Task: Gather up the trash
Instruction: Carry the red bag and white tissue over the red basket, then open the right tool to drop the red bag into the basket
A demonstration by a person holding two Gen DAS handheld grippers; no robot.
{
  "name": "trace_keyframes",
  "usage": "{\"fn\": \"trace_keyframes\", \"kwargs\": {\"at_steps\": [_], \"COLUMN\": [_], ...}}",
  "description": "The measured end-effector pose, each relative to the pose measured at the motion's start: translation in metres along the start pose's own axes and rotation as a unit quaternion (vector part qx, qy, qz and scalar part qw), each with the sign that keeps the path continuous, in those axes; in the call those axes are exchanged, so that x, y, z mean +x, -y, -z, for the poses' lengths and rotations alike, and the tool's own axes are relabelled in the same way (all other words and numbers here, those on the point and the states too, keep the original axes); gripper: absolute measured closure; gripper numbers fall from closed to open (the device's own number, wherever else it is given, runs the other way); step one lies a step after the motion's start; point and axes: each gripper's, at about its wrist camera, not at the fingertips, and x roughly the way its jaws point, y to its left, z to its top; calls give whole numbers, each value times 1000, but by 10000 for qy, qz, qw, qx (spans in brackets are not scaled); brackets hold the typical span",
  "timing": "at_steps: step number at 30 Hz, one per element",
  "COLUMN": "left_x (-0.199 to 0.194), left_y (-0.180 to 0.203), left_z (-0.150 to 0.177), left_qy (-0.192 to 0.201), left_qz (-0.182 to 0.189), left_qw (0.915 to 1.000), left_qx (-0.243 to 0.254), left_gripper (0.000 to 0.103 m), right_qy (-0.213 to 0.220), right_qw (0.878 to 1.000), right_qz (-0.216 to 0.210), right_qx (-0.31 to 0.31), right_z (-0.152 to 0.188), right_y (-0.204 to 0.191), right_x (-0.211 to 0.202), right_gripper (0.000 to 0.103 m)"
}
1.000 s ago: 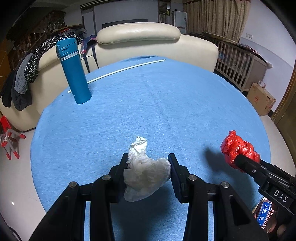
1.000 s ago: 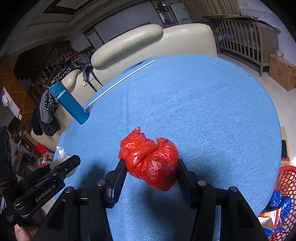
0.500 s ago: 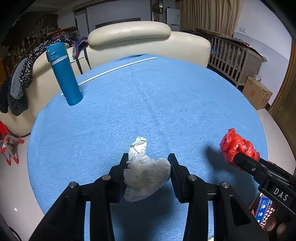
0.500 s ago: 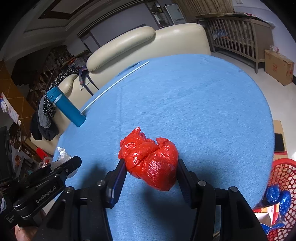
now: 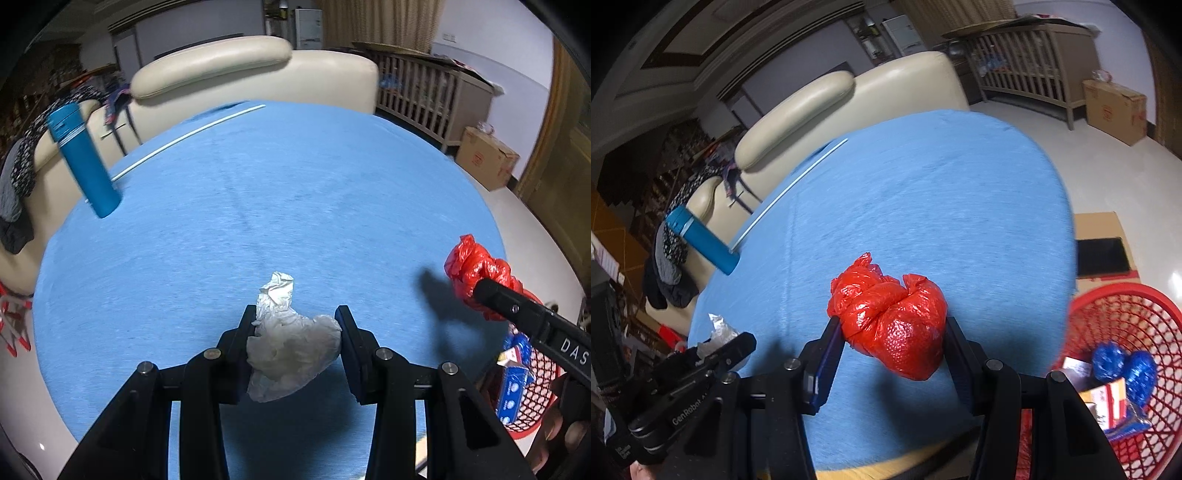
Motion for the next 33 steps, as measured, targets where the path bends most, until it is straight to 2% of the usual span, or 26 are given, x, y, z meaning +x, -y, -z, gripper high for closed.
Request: {"fn": "trace_keyframes", "kwargs": {"at_steps": [13, 23, 33], "left_x": [-10, -16, -22], "left_y": [82, 144, 199], "left_z": [-6, -2, 6], "left_qy": [52, 53, -25], "left_qz": [396, 673, 960], "left_qw": [9962, 9887, 9782], "left_qx": [779, 1338, 1841], "left_gripper": [60, 60, 60], "right_qy": [407, 667, 624], "right_qw": [9962, 9848, 9787], "right_qz": [292, 842, 1153], "right_qx": [719, 1368, 1582], "right_z": [10, 27, 42], "right_y": [83, 167, 203], "right_x": [-51, -95, -104], "right_gripper": [47, 47, 47]}}
